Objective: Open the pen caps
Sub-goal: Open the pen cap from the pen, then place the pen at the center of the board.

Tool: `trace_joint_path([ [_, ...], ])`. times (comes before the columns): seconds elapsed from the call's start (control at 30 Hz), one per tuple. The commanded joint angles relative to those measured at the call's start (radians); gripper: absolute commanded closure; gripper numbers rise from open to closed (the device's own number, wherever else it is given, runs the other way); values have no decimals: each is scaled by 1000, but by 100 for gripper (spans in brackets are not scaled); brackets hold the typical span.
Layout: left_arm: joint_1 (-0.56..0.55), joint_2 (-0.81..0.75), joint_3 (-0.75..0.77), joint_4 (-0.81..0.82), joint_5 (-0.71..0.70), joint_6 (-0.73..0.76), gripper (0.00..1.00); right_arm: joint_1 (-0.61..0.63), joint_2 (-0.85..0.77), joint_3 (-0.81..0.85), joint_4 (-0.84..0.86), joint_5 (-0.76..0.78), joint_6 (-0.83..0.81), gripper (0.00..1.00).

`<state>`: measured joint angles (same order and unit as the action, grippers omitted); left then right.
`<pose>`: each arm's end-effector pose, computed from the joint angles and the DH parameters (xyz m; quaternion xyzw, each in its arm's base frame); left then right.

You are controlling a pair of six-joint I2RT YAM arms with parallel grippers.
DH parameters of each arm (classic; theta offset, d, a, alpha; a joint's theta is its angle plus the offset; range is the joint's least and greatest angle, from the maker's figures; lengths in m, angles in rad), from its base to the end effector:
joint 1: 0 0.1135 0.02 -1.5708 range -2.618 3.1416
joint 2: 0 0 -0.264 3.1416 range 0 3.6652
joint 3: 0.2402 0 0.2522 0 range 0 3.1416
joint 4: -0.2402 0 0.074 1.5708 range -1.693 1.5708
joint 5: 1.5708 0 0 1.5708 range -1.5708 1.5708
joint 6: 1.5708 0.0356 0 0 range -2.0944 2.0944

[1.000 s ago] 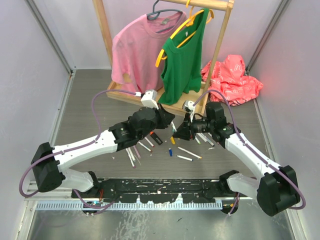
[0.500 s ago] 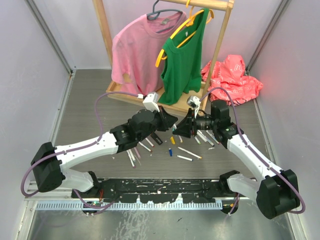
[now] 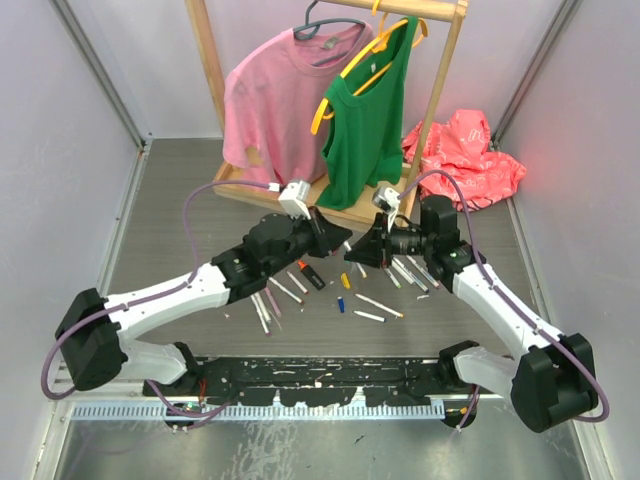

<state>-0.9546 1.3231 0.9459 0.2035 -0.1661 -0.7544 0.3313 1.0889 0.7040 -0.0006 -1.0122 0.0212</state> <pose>0.1855 -0.2517 0.3161 0.0232 0.7646 -0.4417 0.4687 0.2108 0.1044 0.2761 -0.3796 0.6750 0.4815 0.4105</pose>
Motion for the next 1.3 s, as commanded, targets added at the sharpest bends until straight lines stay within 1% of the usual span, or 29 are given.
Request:
trace_joint_path([
  [0.0,166,-151,-37,221,-127,53,100,10,30,52,-124,-28,-104,99],
  [0.1,196,-224,-82,302,-255,109,100,39,60,74,-192,-3,-171,99],
  [0.2,205,-296,-110,322,-350,158,100,70,90,95,-250,45,-234,99],
  [0.3,217,-371,-146,297,-398,173,100,79,103,112,-291,69,-280,99],
  [0.4,226,-455,-206,227,-406,149,100,80,94,143,-378,169,-391,99],
  [0.47,228,-515,-254,181,-385,120,100,78,83,159,-454,294,-501,99],
  [0.53,229,-557,-310,149,-346,86,100,71,70,154,-481,444,-549,97],
  [0.57,229,-572,-341,140,-327,61,100,69,66,146,-495,492,-566,97],
  [0.7,229,-588,-453,184,-203,-17,100,68,101,126,-583,594,-608,94],
  [0.83,230,-547,-488,219,-82,-79,100,64,154,116,-640,677,-616,92],
  [0.97,230,-486,-493,219,-25,-141,100,52,197,105,-658,697,-619,88],
  [1.13,230,-443,-512,238,-11,-183,100,50,301,115,-721,690,-643,88],
  [1.27,231,-442,-525,240,-13,-191,100,50,342,114,-733,688,-644,87],
])
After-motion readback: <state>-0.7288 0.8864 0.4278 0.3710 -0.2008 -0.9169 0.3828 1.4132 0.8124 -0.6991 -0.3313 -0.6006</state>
